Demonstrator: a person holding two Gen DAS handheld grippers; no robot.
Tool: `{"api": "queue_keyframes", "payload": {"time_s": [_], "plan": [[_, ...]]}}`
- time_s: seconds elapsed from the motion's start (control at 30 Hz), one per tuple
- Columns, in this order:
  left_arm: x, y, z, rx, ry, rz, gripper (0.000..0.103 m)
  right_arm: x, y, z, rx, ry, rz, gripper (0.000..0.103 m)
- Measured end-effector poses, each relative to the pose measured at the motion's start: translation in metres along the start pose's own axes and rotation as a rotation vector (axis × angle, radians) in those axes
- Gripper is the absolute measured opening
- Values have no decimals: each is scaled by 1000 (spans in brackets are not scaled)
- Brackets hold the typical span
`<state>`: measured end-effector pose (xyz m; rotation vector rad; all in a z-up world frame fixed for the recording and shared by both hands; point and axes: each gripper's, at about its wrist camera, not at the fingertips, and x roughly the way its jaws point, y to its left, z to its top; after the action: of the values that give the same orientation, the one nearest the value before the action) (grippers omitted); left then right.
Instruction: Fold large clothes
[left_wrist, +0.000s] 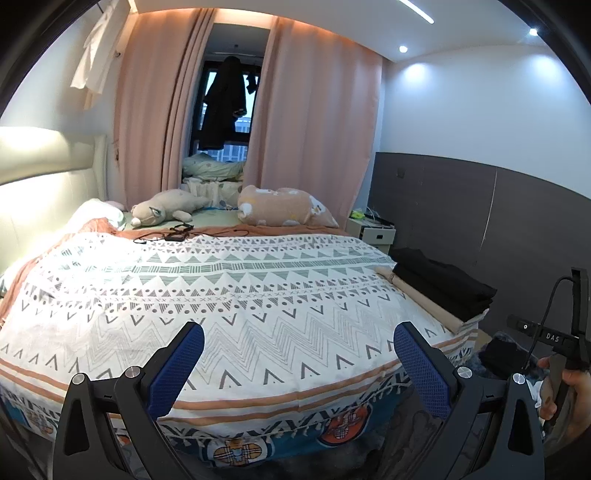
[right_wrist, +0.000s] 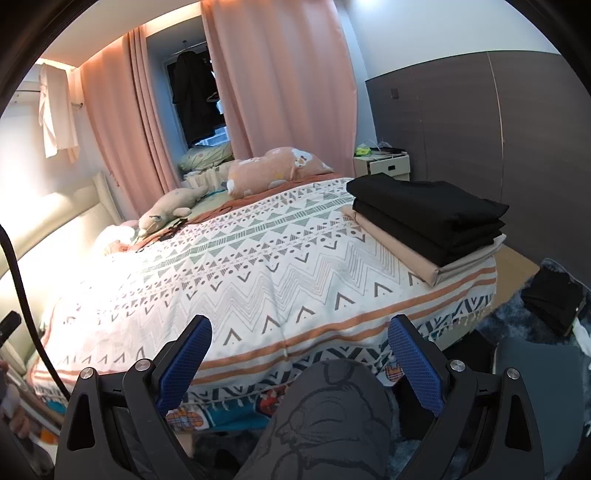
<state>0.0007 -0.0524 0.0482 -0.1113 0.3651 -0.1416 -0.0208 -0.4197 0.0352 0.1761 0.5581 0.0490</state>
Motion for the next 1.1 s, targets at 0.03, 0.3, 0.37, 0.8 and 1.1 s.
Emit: {"api": "queue_keyframes", "payload": {"time_s": [0.03, 0.3, 0.37, 0.8, 1.1], "plan": [[0, 1, 0, -2, 1, 0, 103, 1, 0, 0, 0, 1, -2, 97], [-4, 4, 0, 0, 0, -1, 103, -1, 2, 0, 3, 0, -21, 97], [-4, 4, 0, -2, 1, -3, 103, -1, 2, 1, 2, -2, -23, 97], [-6, 4, 1, 1, -2, 2, 103, -2, 4, 2, 0, -2, -23, 97], [-6, 3, 0, 0, 1, 4, 103, -1, 6, 3, 3, -5, -26, 97]]}}
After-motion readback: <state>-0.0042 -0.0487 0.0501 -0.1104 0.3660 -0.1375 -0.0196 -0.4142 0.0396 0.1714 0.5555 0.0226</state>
